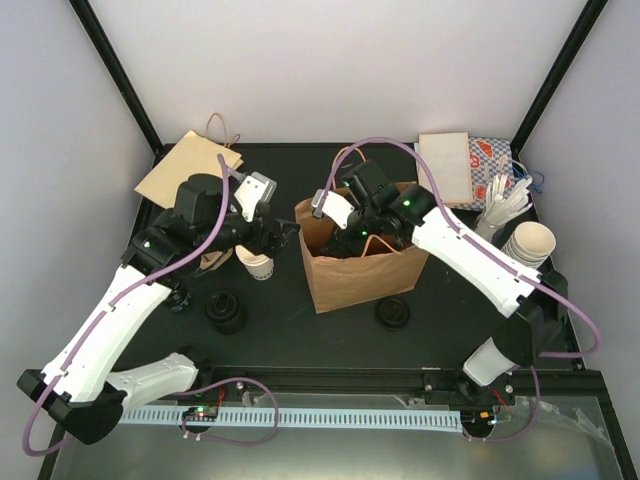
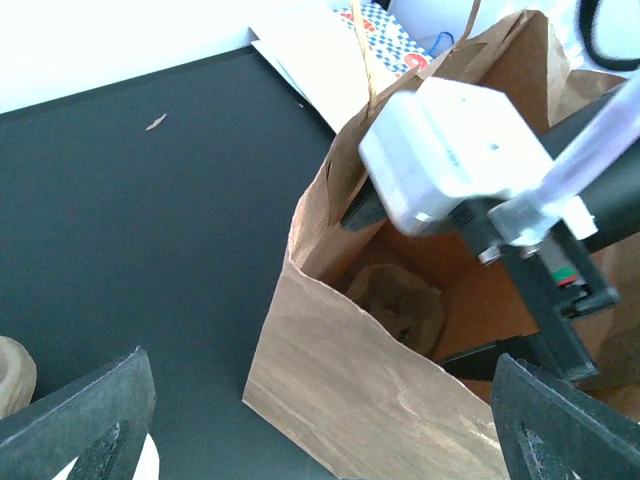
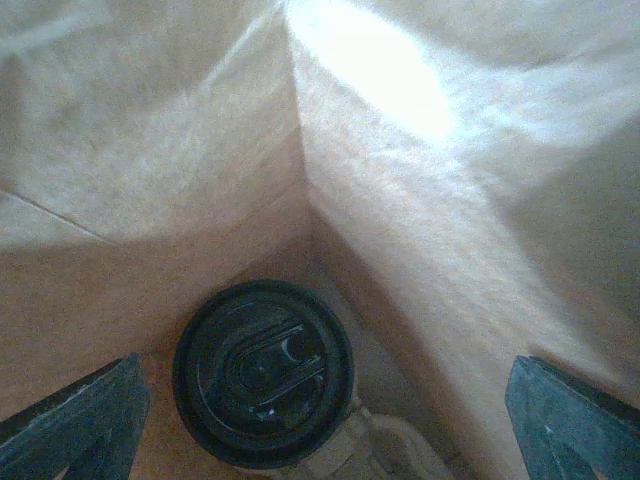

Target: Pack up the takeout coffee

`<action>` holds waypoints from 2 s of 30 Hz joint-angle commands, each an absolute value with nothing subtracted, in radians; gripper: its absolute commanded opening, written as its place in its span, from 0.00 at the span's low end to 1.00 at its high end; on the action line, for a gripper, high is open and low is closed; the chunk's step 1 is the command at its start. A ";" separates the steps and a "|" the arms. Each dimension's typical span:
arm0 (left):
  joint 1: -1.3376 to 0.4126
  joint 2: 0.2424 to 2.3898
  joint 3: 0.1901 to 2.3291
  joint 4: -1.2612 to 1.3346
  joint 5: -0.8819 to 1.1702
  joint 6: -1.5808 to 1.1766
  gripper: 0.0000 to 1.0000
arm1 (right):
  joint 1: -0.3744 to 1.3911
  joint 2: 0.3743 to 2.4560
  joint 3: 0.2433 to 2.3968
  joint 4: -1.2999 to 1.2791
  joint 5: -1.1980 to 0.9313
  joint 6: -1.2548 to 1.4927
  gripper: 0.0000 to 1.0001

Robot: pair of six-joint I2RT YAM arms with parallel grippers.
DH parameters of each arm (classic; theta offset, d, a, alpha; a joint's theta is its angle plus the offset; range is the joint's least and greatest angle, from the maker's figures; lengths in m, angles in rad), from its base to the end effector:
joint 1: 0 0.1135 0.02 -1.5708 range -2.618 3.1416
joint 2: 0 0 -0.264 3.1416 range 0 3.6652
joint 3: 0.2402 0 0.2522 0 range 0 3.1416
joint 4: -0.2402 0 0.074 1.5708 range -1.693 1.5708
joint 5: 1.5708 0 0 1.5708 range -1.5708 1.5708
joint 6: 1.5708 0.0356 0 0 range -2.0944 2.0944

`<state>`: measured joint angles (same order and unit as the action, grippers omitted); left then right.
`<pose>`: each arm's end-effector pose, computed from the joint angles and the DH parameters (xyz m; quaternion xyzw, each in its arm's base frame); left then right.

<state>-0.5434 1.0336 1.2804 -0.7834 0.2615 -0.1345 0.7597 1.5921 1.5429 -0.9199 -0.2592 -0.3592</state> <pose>0.1672 -0.1118 0.4029 0.2381 0.8308 -0.2699 0.4246 0.2363 0.2371 0.3359 -0.5351 0.7824 0.1794 0.2634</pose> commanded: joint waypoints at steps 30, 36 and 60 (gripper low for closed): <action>-0.545 1.217 1.448 -0.673 0.338 -0.060 0.99 | 0.759 1.145 1.486 -0.752 0.448 0.123 1.00; -0.545 1.273 1.438 -0.688 0.405 -0.016 0.99 | 0.755 1.142 1.579 -0.878 0.520 0.169 1.00; -0.585 1.542 1.637 -0.762 0.438 0.054 0.59 | 0.755 0.968 1.365 -0.937 0.491 0.204 1.00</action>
<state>-0.5785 1.5002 1.5734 -0.7616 0.4492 0.0292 0.7567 0.9810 1.3758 -0.9508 0.4980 0.1932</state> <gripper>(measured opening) 0.625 0.999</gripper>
